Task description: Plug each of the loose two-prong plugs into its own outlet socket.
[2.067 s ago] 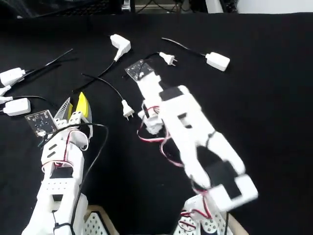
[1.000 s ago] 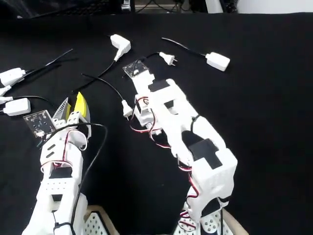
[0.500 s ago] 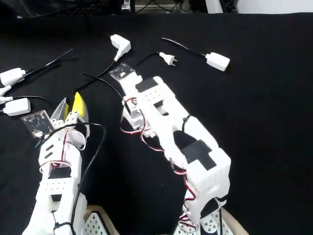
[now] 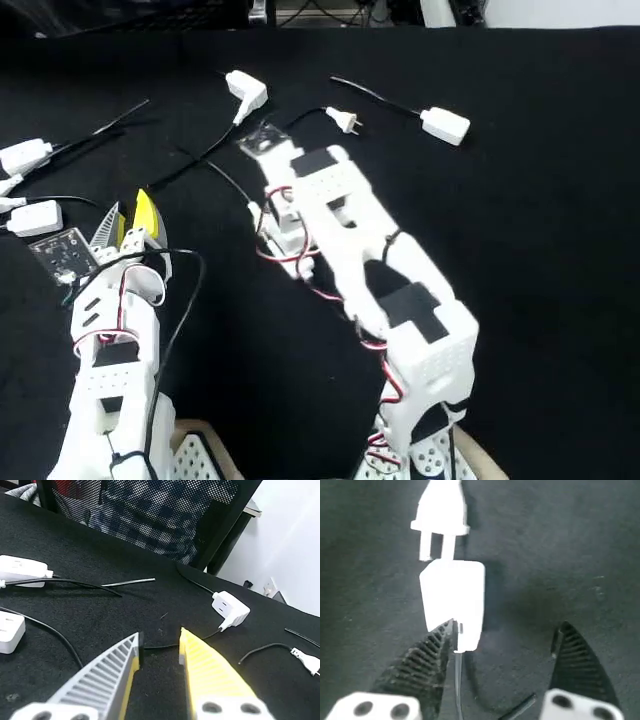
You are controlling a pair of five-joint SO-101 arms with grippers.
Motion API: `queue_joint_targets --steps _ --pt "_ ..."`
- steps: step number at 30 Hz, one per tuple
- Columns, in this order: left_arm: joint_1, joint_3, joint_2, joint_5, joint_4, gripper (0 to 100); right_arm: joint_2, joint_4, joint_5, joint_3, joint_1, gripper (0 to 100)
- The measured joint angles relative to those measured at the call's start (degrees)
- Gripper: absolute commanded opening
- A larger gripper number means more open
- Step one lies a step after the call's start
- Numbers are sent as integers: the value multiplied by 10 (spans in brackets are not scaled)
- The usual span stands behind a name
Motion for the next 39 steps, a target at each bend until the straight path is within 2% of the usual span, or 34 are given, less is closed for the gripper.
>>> queue_joint_targets --steps 4,8,11,18,29,34,39 --pt "-3 0 0 0 0 145 1 -7 3 -11 -3 286" --pt "-3 0 0 0 0 145 12 -7 3 -67 -37 286" --pt "-3 0 0 0 0 145 41 3 3 -107 -60 286" --pt "-3 0 0 0 0 145 146 35 3 -222 -62 286" --pt "-3 0 0 0 0 145 188 217 3 -411 -62 286" --pt "-3 0 0 0 0 146 188 256 3 -426 -69 286" --pt "-3 0 0 0 0 146 188 258 3 -388 -109 286"
